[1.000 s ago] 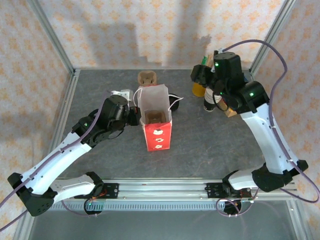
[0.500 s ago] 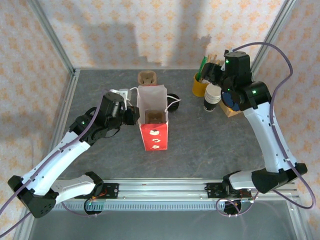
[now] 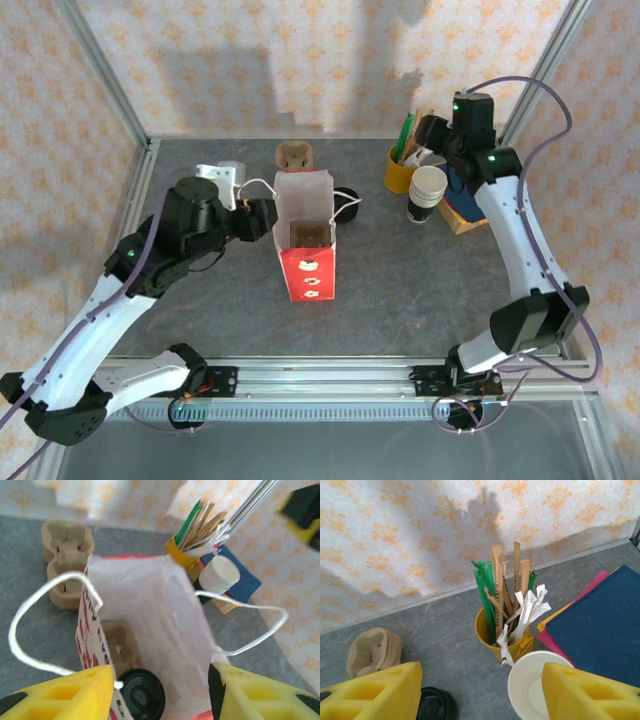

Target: Pack the takeout coffee

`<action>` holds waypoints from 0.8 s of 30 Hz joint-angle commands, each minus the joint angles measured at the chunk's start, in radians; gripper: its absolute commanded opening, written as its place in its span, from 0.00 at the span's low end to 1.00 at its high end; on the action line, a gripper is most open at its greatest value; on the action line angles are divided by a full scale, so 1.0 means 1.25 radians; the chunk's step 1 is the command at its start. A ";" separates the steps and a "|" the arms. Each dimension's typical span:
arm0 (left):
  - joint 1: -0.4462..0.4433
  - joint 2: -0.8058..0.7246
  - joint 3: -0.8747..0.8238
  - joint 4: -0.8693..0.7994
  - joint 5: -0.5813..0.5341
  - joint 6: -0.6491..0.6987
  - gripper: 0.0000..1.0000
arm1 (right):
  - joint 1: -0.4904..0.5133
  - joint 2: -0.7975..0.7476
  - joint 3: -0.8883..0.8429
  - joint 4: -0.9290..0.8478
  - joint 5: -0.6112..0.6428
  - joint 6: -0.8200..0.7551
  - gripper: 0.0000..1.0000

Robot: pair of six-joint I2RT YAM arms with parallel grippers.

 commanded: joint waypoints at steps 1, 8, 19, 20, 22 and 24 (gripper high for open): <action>0.007 -0.017 0.043 -0.011 -0.004 0.039 0.55 | -0.006 0.065 0.035 0.052 -0.006 -0.037 0.64; 0.013 -0.041 0.093 0.065 -0.103 0.085 0.55 | -0.007 0.221 0.156 0.077 0.021 -0.078 0.61; 0.014 -0.055 0.029 0.205 -0.232 0.127 0.55 | -0.006 0.381 0.323 0.062 0.015 -0.142 0.50; 0.014 -0.056 0.018 0.219 -0.234 0.123 0.55 | -0.006 0.384 0.324 0.064 0.016 -0.144 0.49; 0.014 -0.053 0.002 0.247 -0.229 0.113 0.55 | -0.006 0.395 0.324 0.069 0.033 -0.148 0.48; 0.014 -0.045 -0.001 0.258 -0.222 0.109 0.55 | -0.006 0.409 0.330 0.066 0.044 -0.153 0.46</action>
